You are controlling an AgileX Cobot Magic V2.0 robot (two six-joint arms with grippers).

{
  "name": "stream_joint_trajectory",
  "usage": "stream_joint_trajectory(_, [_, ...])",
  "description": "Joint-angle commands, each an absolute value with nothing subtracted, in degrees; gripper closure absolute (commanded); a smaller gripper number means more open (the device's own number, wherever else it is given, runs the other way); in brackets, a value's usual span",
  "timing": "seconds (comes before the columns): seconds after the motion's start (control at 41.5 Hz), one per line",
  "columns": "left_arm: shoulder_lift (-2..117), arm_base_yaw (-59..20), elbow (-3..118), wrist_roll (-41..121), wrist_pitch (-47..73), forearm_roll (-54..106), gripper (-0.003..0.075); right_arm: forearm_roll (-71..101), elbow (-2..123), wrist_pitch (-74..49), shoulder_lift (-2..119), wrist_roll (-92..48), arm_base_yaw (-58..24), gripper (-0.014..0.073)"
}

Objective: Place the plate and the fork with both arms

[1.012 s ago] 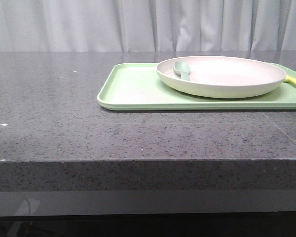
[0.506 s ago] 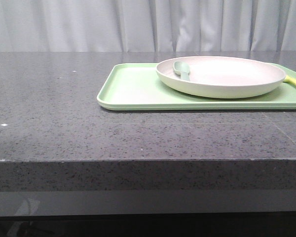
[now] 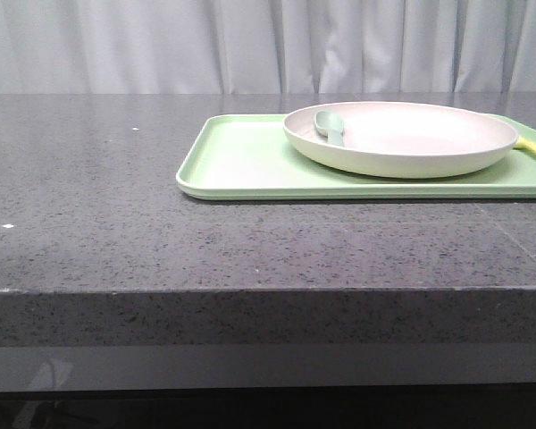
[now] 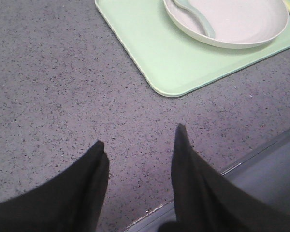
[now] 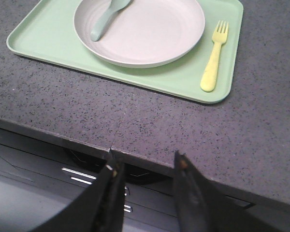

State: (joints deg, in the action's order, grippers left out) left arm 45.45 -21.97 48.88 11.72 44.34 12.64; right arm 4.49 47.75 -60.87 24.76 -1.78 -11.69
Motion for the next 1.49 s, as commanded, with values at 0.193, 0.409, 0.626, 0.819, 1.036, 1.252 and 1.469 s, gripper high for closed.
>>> stream_joint_trajectory(0.193, [46.2,-21.9,50.28,11.46,40.87,13.95,0.0532,3.97,48.93,-56.4,25.14,-1.66,-11.67,0.0657])
stream_joint_trajectory(0.409, [47.26,-21.9,50.28,10.34,38.98,13.08,0.0741,4.49,48.93,-55.78,25.14,-1.66,-11.67,0.066])
stream_joint_trajectory(0.626, [46.5,-21.9,50.28,3.49,36.71,8.04,0.0741,4.59,48.93,-55.99,25.14,-1.66,-11.67,0.066])
stream_joint_trajectory(0.819, [47.38,-21.9,50.28,3.49,36.43,7.79,0.0741,4.59,48.93,-56.37,25.14,-1.66,-11.67,0.066])
stream_joint_trajectory(1.036, [49.55,-21.9,50.28,3.49,36.43,7.79,0.0741,4.59,48.93,-56.44,25.14,-1.66,-11.67,0.066])
stream_joint_trajectory(1.252, [40.67,-18.98,45.67,3.49,32.75,5.57,0.0741,4.59,48.93,-56.57,25.14,-1.66,-11.67,0.066])
stream_joint_trajectory(1.469, [25.1,-6.45,31.33,3.49,22.56,0.41,0.0741,4.67,48.93,-56.56,25.14,-1.66,-11.73,0.066])
